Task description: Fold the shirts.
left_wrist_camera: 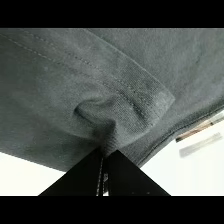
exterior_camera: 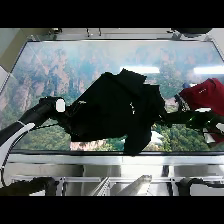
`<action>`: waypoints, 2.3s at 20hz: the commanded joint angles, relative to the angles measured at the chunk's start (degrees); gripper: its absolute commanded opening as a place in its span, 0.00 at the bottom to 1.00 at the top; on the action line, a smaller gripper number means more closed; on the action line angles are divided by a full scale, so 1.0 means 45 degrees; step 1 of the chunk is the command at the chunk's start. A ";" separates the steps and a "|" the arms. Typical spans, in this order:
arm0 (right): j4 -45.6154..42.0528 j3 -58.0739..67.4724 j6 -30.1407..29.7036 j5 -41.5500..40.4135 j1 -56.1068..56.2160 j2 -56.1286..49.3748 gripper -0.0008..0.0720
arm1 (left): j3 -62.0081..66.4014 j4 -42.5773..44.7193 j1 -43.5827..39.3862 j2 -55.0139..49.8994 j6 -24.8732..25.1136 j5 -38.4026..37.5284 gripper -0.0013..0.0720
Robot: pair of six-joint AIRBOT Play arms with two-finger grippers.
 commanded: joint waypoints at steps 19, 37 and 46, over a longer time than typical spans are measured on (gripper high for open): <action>0.0024 0.0053 -0.0223 0.0554 -0.0044 0.1161 0.04 | -0.0665 -0.4250 0.2618 0.0015 0.2200 -0.0529 0.05; 0.0034 0.0053 -0.0073 0.0738 -0.0019 0.1161 0.04 | -0.0393 -0.4328 0.3351 0.0015 0.2079 0.0359 0.05; 0.1229 0.0364 -0.0097 0.3900 -0.1175 0.4697 0.04 | -0.0029 -0.9661 0.4983 0.2433 0.4129 -0.0942 0.05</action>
